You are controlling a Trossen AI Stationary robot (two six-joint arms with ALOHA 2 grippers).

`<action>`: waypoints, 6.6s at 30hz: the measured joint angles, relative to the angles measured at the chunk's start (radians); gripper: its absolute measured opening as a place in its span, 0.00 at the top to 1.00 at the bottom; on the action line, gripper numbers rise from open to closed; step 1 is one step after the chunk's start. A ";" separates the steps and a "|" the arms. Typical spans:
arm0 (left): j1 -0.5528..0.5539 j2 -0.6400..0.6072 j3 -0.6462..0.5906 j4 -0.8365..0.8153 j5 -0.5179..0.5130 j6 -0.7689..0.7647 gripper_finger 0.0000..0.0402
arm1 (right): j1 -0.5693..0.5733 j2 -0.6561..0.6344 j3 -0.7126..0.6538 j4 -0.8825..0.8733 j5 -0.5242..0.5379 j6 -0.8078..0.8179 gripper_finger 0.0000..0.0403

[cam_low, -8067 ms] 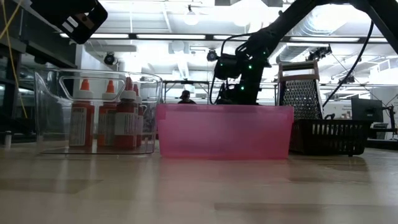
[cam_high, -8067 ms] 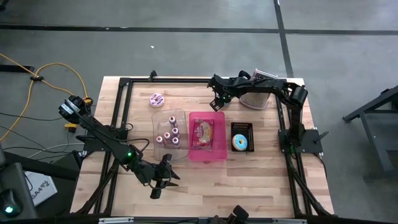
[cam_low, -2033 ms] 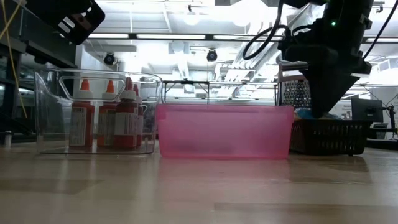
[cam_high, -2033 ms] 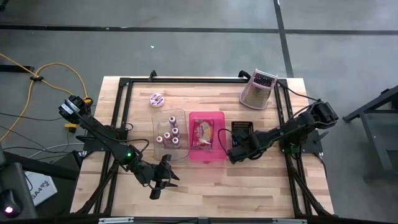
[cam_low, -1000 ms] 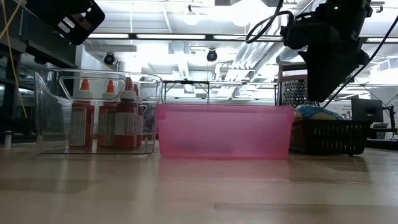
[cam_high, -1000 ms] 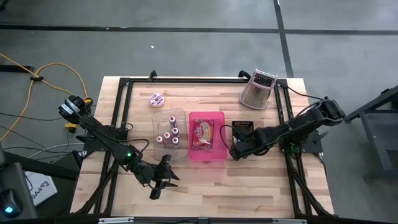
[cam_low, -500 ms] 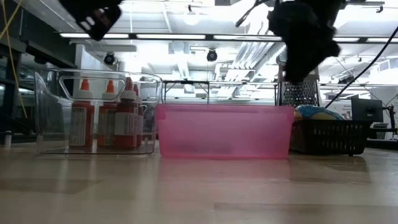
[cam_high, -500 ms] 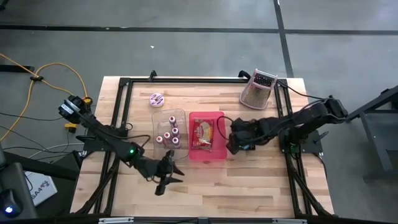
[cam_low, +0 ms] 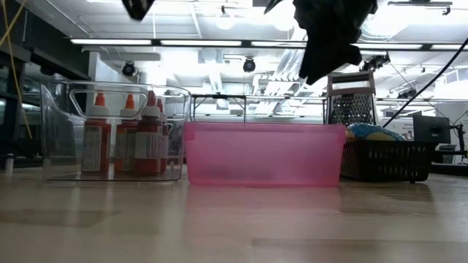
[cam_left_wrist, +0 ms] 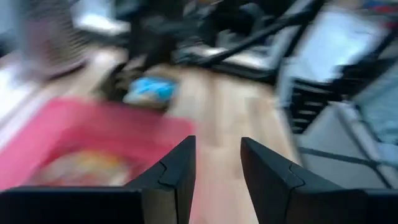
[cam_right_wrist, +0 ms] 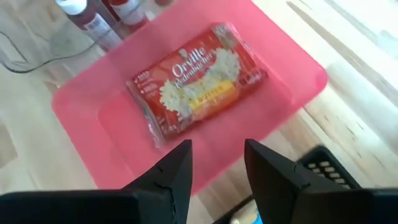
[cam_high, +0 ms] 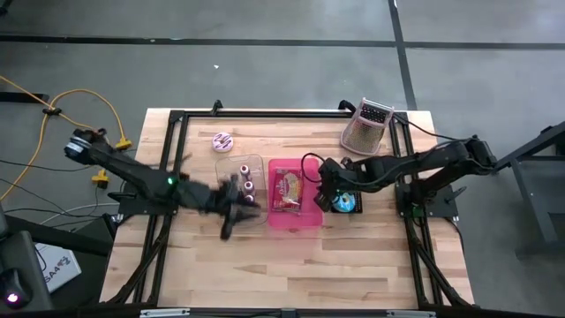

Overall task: Pick & Place Food Item
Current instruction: Put the violet donut into the black bin

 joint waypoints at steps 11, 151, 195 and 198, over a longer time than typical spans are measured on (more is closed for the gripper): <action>0.392 -0.135 -0.002 -0.348 0.041 -0.056 0.69 | -0.027 0.000 0.000 0.072 -0.009 -0.131 0.67; 1.184 0.477 0.040 -0.490 0.264 0.225 0.47 | -0.037 0.000 -0.002 0.134 -0.045 -0.321 0.67; 1.185 0.508 0.054 -0.489 0.217 0.251 0.68 | -0.037 0.000 -0.001 0.118 -0.045 -0.318 0.67; 1.185 0.508 0.076 -0.497 0.217 0.269 0.68 | -0.037 0.001 -0.001 0.117 -0.045 -0.318 0.67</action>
